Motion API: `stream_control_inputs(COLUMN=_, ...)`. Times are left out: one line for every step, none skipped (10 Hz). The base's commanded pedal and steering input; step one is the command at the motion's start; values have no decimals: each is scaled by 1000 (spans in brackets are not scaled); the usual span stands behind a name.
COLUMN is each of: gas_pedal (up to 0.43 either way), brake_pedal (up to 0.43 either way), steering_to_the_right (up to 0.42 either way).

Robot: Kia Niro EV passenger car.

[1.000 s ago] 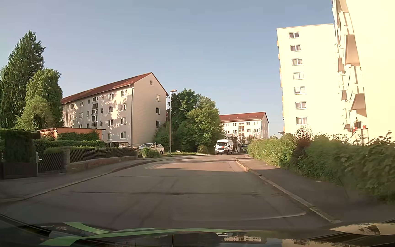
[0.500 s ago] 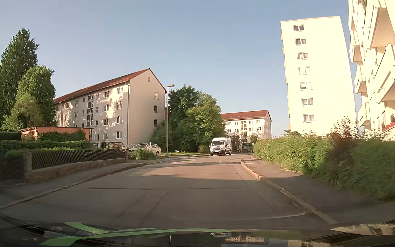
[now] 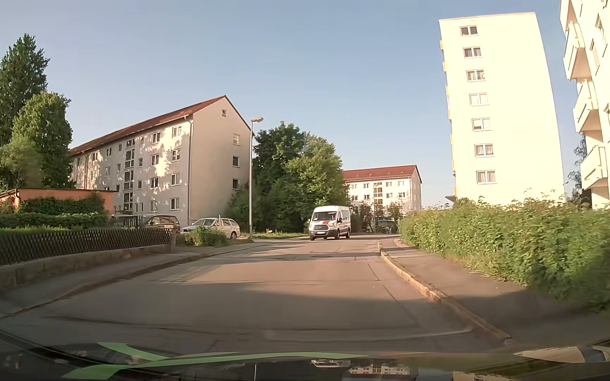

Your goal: Follow the waypoints while adhering to traffic rules and regulations

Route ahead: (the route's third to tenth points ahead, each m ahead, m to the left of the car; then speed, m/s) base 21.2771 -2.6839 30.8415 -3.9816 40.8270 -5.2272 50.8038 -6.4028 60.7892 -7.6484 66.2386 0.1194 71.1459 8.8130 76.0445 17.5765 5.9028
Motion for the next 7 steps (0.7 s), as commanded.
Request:
stream_control_inputs(gas_pedal=79, brake_pedal=0, steering_to_the_right=-2)
stream_control_inputs(gas_pedal=79, brake_pedal=0, steering_to_the_right=-2)
stream_control_inputs(gas_pedal=79, brake_pedal=0, steering_to_the_right=0)
stream_control_inputs(gas_pedal=79, brake_pedal=0, steering_to_the_right=4)
stream_control_inputs(gas_pedal=79, brake_pedal=0, steering_to_the_right=6)
stream_control_inputs(gas_pedal=87, brake_pedal=0, steering_to_the_right=7)
stream_control_inputs(gas_pedal=87, brake_pedal=0, steering_to_the_right=7)
